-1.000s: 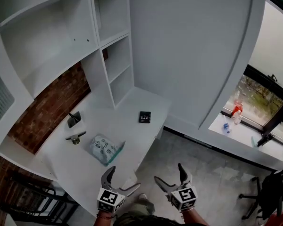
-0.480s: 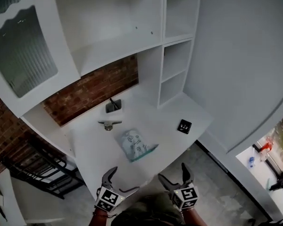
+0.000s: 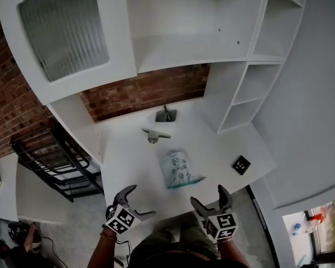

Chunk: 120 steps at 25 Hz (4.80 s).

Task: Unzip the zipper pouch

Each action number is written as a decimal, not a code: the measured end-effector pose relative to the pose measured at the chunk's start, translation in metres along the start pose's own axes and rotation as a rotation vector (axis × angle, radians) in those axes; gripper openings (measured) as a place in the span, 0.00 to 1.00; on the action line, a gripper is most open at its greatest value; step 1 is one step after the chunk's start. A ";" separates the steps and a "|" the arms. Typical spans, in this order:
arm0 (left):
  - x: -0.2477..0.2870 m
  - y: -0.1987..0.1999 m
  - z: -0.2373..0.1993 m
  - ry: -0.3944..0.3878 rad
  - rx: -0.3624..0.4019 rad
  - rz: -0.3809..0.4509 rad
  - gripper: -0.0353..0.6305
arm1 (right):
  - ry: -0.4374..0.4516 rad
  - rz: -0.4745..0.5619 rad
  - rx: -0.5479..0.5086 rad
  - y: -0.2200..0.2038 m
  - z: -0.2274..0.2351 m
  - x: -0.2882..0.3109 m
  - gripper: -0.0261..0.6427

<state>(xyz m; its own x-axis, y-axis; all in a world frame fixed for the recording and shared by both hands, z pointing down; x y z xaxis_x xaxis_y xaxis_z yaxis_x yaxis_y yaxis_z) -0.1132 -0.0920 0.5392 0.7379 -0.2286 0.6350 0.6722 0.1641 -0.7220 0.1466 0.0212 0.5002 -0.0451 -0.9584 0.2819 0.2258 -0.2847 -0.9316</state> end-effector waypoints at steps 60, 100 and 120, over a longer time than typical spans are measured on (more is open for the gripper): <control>0.149 0.080 -0.042 -0.419 -0.702 0.304 0.14 | 0.375 -0.158 -0.062 0.033 0.067 0.098 0.45; 0.100 0.122 -0.031 -0.457 -0.426 0.394 0.14 | 0.801 -0.185 -0.998 0.054 -0.017 0.077 0.12; 0.102 0.149 -0.021 -0.098 0.111 0.281 0.26 | 0.904 -0.281 -0.812 0.077 -0.005 0.083 0.11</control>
<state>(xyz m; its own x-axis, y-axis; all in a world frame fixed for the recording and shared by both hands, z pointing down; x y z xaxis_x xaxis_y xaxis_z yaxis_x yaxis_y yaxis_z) 0.0607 -0.1115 0.4907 0.8945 -0.0668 0.4420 0.4395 0.3123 -0.8422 0.1559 -0.0801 0.4505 -0.7196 -0.4422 0.5354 -0.5514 -0.1047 -0.8276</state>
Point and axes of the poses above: the fingertips, and each gripper's own axes: x forward along the fingers, z to its right, y out of its top, the point moved 7 cm from there along -x, backward along the fingers, and after that the axes turned 9 degrees about x, right-handed, at the moved point
